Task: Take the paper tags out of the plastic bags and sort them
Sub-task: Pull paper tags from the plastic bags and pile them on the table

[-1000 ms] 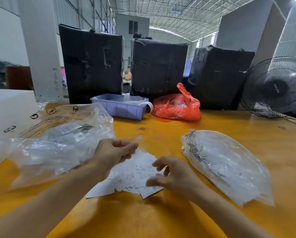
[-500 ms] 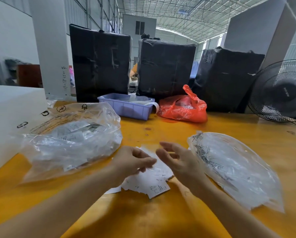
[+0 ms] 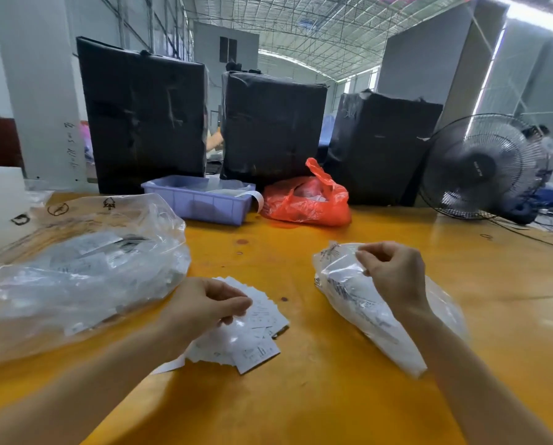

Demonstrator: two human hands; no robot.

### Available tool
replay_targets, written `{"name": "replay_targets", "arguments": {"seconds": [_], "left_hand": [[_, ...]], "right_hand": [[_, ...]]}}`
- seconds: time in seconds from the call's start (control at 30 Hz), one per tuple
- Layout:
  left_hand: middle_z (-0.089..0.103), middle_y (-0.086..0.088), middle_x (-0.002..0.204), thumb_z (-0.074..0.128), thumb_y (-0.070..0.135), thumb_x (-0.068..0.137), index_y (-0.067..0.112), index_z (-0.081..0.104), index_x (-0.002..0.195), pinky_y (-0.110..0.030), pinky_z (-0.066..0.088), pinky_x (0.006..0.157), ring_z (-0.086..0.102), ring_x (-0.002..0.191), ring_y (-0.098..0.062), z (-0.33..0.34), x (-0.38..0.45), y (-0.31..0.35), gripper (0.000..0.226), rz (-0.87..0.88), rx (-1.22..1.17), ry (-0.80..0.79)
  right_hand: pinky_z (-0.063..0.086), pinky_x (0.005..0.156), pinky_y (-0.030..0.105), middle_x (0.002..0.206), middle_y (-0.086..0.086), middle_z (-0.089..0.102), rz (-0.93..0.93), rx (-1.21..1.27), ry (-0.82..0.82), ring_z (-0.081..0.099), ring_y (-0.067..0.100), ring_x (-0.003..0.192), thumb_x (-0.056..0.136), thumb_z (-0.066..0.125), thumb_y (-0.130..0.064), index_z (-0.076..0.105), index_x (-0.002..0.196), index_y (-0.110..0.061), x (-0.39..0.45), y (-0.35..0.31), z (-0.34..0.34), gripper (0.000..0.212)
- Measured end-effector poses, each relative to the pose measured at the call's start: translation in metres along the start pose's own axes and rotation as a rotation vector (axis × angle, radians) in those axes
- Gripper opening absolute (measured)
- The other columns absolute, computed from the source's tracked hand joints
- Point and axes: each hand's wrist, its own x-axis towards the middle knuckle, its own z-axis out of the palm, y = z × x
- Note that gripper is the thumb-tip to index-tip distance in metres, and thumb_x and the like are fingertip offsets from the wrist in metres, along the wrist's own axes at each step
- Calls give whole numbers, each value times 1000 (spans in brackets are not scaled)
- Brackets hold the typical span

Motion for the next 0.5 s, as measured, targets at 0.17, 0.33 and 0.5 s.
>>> {"name": "replay_targets", "arguments": {"seconds": [0.17, 0.33, 0.5], "left_hand": [[71, -2, 64, 74, 14, 77, 11, 73, 79, -20, 43, 52, 52, 43, -2, -8, 9, -7, 4, -25, -58, 92], [70, -1, 61, 72, 14, 80, 9, 72, 81, -22, 43, 54, 53, 52, -9, -9, 11, -8, 5, -19, -91, 129], [71, -5, 62, 68, 10, 83, 3, 68, 84, -16, 42, 44, 53, 42, -4, -8, 12, -10, 8, -26, -167, 146]], "right_hand": [[50, 79, 35, 93, 19, 71, 16, -635, -279, 64, 30, 89, 82, 57, 0, 71, 85, 5, 9, 47, -9, 14], [46, 88, 30, 117, 5, 62, -92, -995, -245, 53, 25, 113, 92, 50, -10, 60, 117, -16, 6, 26, -8, 28], [50, 83, 34, 101, 14, 67, -317, -640, -256, 60, 27, 96, 93, 50, -15, 67, 101, -6, -16, -37, 16, 21]]}}
